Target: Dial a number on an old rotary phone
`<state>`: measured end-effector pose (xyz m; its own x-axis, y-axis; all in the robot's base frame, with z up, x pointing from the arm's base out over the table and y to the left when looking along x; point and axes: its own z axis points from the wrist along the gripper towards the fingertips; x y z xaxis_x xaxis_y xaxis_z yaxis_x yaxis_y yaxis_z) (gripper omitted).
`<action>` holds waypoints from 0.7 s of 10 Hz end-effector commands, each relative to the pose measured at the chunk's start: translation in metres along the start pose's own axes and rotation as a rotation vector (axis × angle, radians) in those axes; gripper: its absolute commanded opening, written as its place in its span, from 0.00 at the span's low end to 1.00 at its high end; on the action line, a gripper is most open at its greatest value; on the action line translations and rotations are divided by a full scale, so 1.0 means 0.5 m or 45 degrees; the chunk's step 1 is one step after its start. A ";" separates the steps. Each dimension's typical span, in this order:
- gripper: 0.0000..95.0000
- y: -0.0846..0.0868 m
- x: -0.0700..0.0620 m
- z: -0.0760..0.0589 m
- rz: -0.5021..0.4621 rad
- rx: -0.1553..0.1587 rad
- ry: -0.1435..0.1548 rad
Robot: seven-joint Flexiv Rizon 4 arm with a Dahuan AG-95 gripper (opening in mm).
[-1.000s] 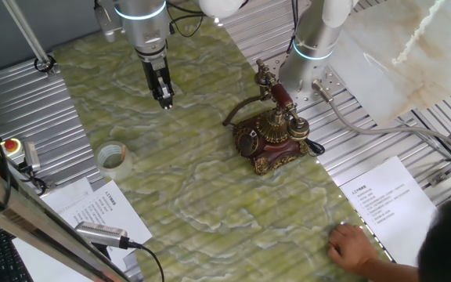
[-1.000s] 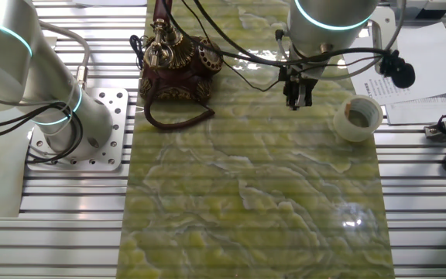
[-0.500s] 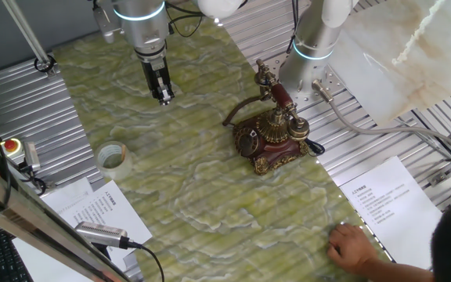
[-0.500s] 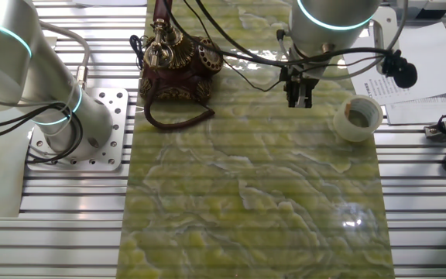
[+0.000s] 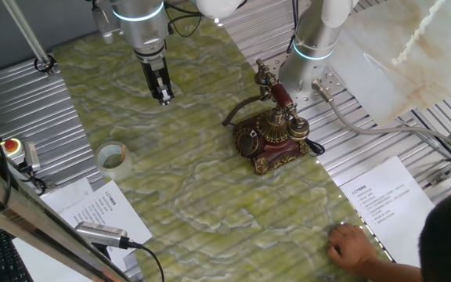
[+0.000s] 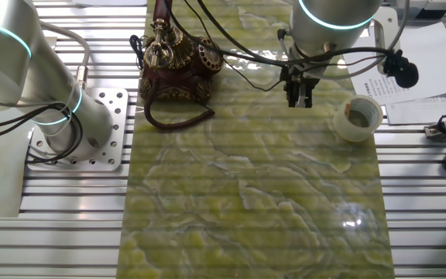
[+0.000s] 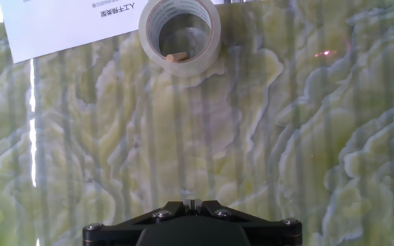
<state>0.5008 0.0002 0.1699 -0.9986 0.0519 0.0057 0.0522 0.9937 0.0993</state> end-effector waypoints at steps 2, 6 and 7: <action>0.00 0.000 0.002 0.000 0.004 0.008 0.013; 0.00 0.000 0.002 0.000 0.001 0.009 0.021; 0.00 0.000 0.002 0.000 0.002 0.010 0.024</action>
<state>0.5004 0.0001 0.1700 -0.9984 0.0514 0.0226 0.0533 0.9944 0.0913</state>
